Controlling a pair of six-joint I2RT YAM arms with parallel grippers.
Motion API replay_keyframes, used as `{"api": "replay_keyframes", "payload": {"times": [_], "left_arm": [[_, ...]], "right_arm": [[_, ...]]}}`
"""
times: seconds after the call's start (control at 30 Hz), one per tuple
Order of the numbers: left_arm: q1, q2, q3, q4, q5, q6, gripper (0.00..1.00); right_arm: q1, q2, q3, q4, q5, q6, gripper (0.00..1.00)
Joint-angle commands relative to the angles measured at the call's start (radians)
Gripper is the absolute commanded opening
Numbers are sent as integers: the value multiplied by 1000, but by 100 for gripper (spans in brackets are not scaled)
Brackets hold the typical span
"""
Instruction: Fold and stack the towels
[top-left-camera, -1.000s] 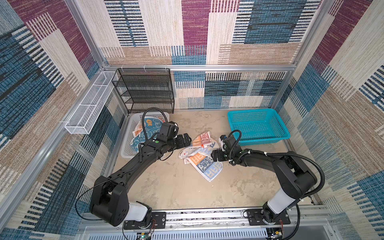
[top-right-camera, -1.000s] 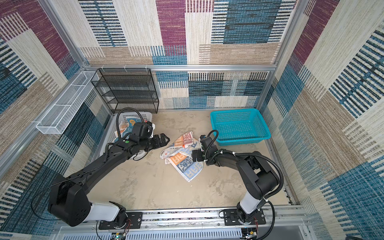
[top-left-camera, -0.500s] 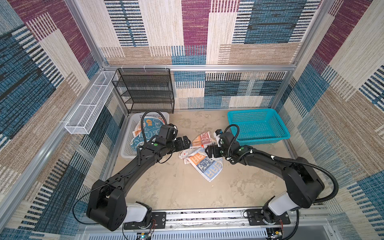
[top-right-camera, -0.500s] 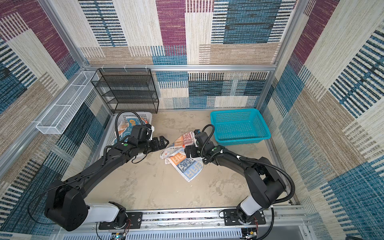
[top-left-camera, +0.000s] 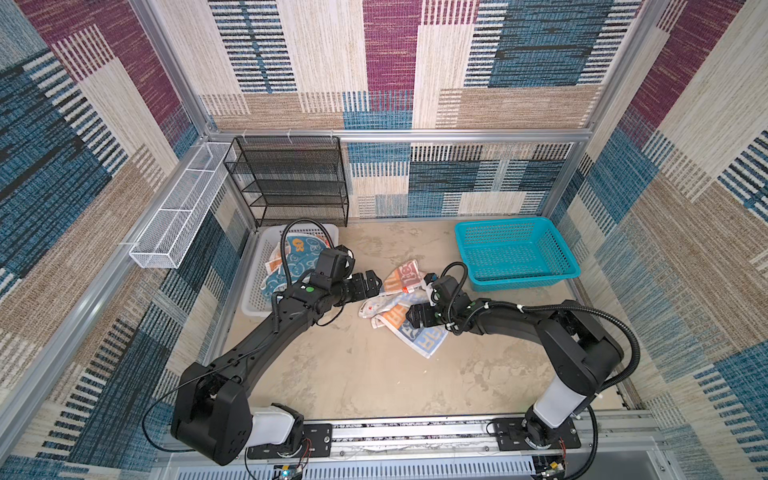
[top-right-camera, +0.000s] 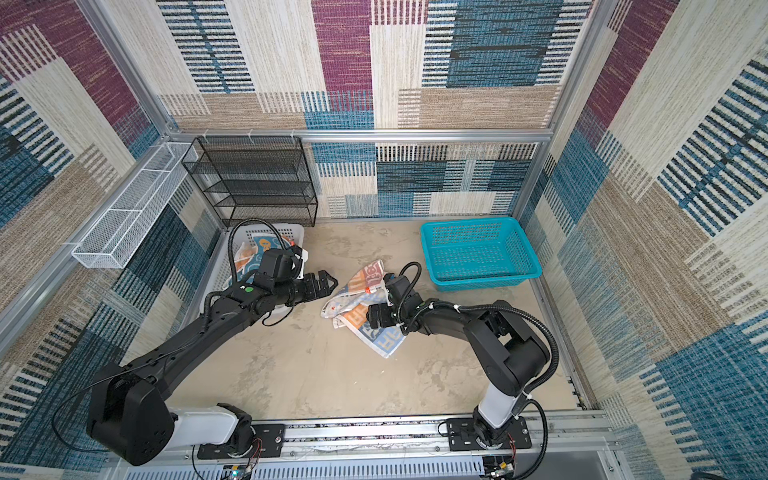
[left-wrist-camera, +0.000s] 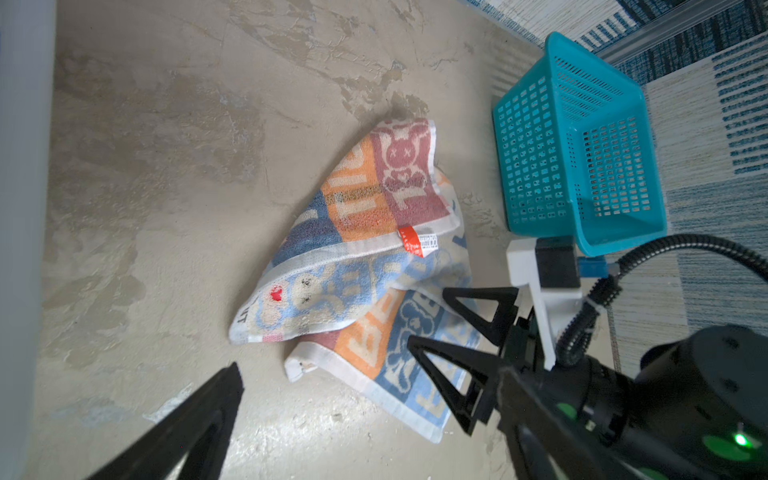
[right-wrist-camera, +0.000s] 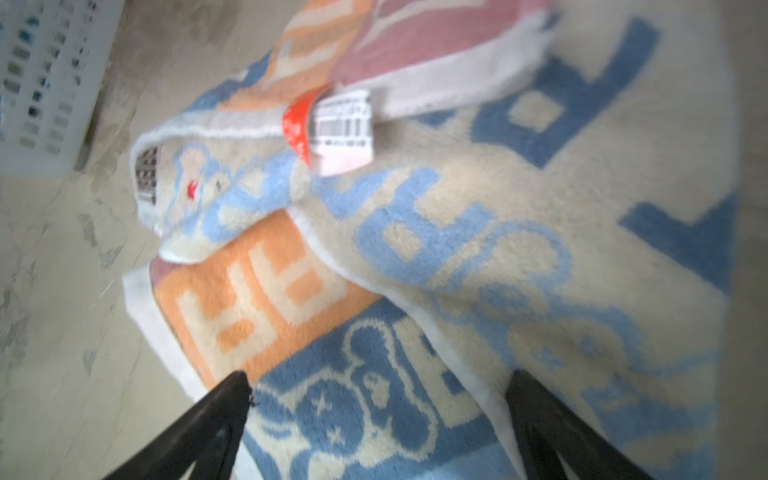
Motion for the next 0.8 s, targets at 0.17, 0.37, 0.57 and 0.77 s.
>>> {"api": "replay_keyframes", "payload": {"times": [0.17, 0.37, 0.57, 0.77], "left_arm": [[-18, -7, -25, 18, 34, -31, 99], [-53, 17, -15, 19, 27, -41, 99], [-54, 10, -14, 16, 11, -38, 99], [-63, 13, -34, 31, 24, -52, 99]], "right_arm": [[-99, 94, 66, -185, 181, -95, 99], [-96, 8, 178, -218, 136, -91, 99], [-98, -87, 218, -162, 4, -39, 99], [-101, 57, 316, -133, -45, 6, 99]]}}
